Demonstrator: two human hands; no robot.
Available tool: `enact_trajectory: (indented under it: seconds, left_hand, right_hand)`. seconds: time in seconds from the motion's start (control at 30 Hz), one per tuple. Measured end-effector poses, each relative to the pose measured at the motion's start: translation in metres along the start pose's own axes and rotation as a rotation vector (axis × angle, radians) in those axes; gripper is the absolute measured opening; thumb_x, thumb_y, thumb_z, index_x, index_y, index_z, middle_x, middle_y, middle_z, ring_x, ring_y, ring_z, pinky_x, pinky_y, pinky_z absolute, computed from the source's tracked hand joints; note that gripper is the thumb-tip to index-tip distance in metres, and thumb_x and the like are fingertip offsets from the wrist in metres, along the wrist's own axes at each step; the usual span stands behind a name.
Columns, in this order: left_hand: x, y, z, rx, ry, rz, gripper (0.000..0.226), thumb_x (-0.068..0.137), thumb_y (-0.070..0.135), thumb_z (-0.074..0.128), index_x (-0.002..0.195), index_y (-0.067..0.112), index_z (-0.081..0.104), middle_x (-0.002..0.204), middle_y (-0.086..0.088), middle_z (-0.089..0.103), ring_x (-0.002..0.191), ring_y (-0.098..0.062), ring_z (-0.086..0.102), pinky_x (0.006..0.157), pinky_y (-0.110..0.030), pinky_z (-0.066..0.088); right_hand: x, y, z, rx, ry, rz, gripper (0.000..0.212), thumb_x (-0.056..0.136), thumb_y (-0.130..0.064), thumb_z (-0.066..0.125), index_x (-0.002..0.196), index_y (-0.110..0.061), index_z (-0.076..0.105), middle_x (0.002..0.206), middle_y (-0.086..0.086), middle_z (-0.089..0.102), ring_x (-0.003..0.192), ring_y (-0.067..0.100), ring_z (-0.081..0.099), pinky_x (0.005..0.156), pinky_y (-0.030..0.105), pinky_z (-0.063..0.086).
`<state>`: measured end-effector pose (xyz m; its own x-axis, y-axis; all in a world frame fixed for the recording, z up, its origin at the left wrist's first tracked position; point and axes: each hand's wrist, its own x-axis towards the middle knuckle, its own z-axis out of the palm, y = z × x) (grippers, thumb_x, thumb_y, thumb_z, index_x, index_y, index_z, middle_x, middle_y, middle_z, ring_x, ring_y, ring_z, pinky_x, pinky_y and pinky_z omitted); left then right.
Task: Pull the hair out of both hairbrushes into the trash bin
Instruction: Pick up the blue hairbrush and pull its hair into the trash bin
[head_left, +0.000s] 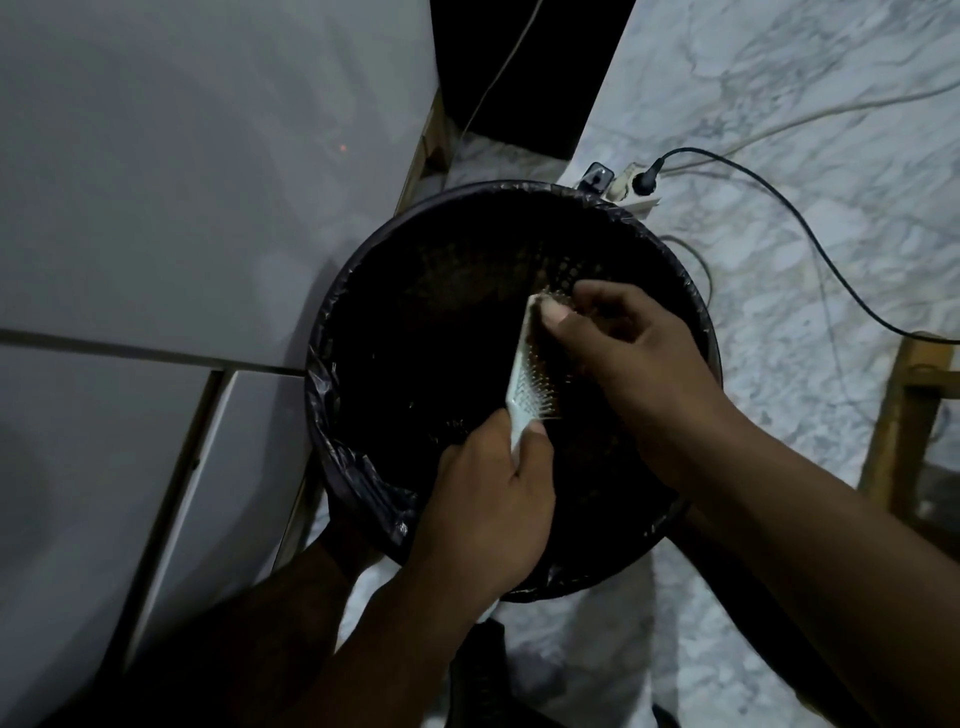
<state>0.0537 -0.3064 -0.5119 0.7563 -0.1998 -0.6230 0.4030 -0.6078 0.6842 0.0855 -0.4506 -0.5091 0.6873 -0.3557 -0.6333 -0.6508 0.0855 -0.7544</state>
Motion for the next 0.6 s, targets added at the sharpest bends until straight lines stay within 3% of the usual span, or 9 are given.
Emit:
enact_trajectory:
  seconds: [0.1,0.17,0.3,0.4,0.5,0.53,0.6]
  left_hand:
    - [-0.0014,0.0021,0.001,0.015,0.002,0.035,0.029,0.103,0.037,0.04,0.096,0.02,0.062,0.083,0.003,0.067,0.083,-0.015,0.064,0.069,-0.03,0.043]
    - [0.0006,0.0029,-0.0009,-0.021,0.016,0.021,0.029,0.104,0.037,0.041,0.088,0.021,0.06,0.072,0.004,0.062,0.068,-0.012,0.062,0.061,-0.028,0.041]
    - [0.0047,0.0004,-0.0032,-0.1,0.017,-0.018,0.032,0.104,0.039,0.041,0.076,0.027,0.05,0.063,0.007,0.051,0.063,-0.022,0.053,0.062,-0.036,0.041]
    - [0.0046,0.0003,-0.0039,-0.112,0.025,-0.033,0.032,0.104,0.039,0.041,0.075,0.027,0.05,0.067,0.005,0.052,0.069,-0.024,0.055,0.063,-0.037,0.042]
    - [-0.0003,0.0028,-0.0028,0.002,0.035,0.028,0.028,0.104,0.037,0.04,0.09,0.021,0.059,0.08,0.002,0.064,0.078,-0.015,0.062,0.061,-0.027,0.041]
    - [-0.0015,0.0031,-0.0022,0.022,0.039,0.046,0.028,0.104,0.037,0.04,0.093,0.019,0.06,0.084,0.001,0.065,0.081,-0.014,0.062,0.062,-0.026,0.041]
    - [-0.0015,0.0038,-0.0023,0.027,0.045,0.064,0.028,0.103,0.038,0.04,0.094,0.019,0.059,0.083,0.0,0.065,0.08,-0.015,0.063,0.062,-0.026,0.04]
  right_hand:
    - [0.0027,0.0028,-0.0034,-0.027,0.084,-0.077,0.005,0.088,-0.019,0.075,0.089,-0.015,0.075,0.084,0.004,0.077,0.08,0.015,0.075,0.074,0.032,0.061]
    - [0.0034,0.0022,-0.004,-0.033,0.13,-0.064,0.014,0.091,-0.018,0.072,0.078,-0.014,0.071,0.075,0.005,0.075,0.07,0.015,0.073,0.067,0.032,0.06]
    - [0.0035,-0.0005,0.0002,0.263,0.121,0.142,0.018,0.101,-0.015,0.057,0.084,-0.009,0.063,0.075,0.007,0.07,0.065,0.016,0.07,0.052,0.029,0.058]
    - [0.0019,-0.007,0.0003,0.456,0.021,0.269,0.014,0.102,-0.021,0.054,0.103,-0.01,0.061,0.085,0.006,0.072,0.067,0.017,0.073,0.059,0.036,0.061]
    - [0.0002,-0.004,-0.0012,0.102,-0.021,0.028,0.03,0.087,-0.033,0.075,0.111,-0.015,0.07,0.091,-0.002,0.076,0.075,0.009,0.075,0.072,0.031,0.061]
    - [-0.001,-0.0037,-0.001,-0.027,0.004,-0.065,0.028,0.084,-0.029,0.079,0.107,-0.015,0.073,0.092,0.0,0.078,0.081,0.011,0.076,0.077,0.031,0.062]
    - [0.0002,-0.0031,-0.0012,-0.044,0.071,-0.113,0.01,0.086,-0.021,0.077,0.089,-0.011,0.076,0.084,0.006,0.078,0.079,0.018,0.075,0.081,0.04,0.063]
